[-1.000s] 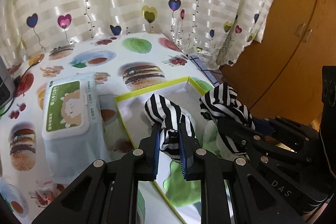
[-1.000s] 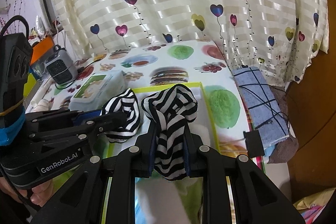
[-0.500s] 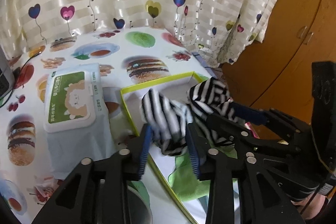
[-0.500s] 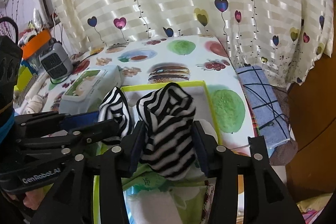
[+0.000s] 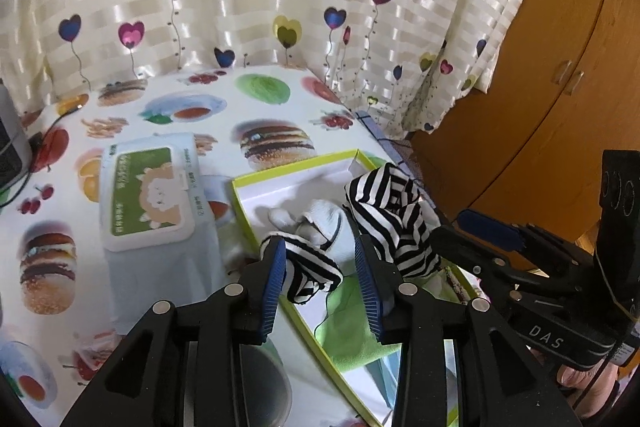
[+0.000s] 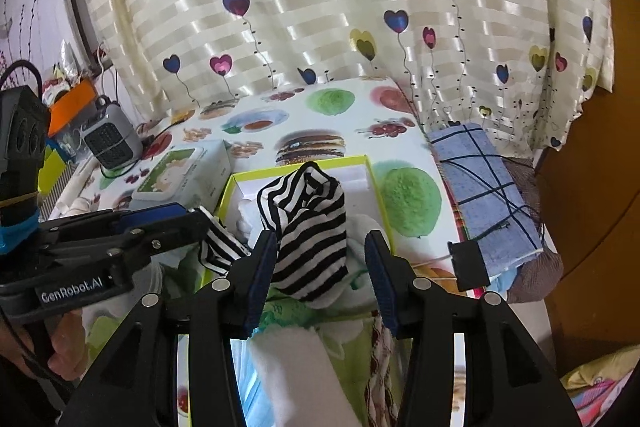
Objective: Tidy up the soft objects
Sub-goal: 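Lower both striped socks into the box and open both grippers, then withdraw both open grippers from the box toward the clear bag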
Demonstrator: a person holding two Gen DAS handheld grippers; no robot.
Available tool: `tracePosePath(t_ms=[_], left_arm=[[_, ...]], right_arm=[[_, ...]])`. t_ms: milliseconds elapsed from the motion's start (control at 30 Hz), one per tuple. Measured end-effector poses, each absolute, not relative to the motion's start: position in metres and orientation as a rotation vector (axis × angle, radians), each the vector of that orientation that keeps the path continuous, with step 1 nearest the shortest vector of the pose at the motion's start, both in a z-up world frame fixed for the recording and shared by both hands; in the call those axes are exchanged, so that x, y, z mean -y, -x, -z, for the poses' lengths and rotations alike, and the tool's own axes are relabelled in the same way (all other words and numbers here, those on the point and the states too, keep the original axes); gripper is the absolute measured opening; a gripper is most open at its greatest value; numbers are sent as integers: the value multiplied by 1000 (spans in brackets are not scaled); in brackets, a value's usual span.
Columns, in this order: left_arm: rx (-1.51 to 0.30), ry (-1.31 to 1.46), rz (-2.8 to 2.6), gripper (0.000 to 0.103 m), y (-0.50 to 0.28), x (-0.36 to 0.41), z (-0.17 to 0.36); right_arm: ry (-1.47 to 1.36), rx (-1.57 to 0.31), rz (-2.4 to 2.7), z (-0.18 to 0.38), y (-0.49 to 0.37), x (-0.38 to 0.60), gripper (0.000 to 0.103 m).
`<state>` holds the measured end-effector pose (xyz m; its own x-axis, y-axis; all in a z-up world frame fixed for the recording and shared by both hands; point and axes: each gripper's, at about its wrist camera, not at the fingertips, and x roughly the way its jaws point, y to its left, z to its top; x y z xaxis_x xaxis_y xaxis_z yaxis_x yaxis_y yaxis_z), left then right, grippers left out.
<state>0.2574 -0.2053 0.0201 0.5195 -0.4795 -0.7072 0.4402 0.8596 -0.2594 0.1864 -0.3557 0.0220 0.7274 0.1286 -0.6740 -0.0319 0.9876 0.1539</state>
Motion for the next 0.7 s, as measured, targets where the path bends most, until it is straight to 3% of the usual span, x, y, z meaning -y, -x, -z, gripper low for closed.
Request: tracePosePath(t_ms=[700], left_arm=[[-743, 11, 506, 34, -160, 162, -61]], right_arm=[[-109, -695, -174, -52, -104, 307, 47]])
